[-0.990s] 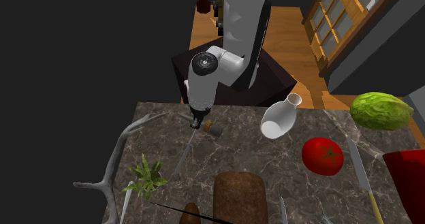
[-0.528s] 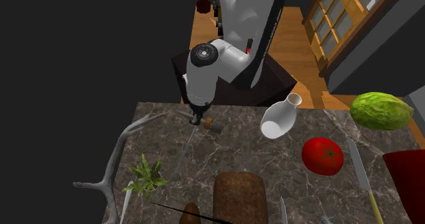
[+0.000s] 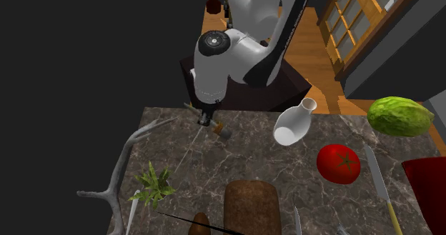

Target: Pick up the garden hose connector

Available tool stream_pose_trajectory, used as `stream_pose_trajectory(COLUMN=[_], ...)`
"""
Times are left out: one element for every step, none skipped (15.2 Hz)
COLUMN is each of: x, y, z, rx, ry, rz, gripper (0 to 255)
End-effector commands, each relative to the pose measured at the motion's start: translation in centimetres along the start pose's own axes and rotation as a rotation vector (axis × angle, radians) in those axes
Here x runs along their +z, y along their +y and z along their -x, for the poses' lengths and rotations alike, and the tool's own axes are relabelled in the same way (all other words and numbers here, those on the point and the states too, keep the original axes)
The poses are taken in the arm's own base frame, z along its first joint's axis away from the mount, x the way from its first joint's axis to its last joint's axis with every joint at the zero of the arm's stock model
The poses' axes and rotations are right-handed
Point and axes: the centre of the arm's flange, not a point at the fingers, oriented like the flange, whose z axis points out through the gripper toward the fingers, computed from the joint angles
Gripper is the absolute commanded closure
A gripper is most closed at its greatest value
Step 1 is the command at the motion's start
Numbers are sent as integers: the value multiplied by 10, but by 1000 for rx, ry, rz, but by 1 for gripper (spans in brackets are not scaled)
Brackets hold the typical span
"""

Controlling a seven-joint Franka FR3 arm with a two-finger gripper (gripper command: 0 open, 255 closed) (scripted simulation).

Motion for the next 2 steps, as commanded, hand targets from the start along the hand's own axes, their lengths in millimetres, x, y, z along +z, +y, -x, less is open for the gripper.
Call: stream_pose_trajectory(x=[-7, -7], y=[-1, -1], z=[-1, -1], rx=[0, 0], ry=[-1, -1], rz=[0, 0], gripper=[255, 255])
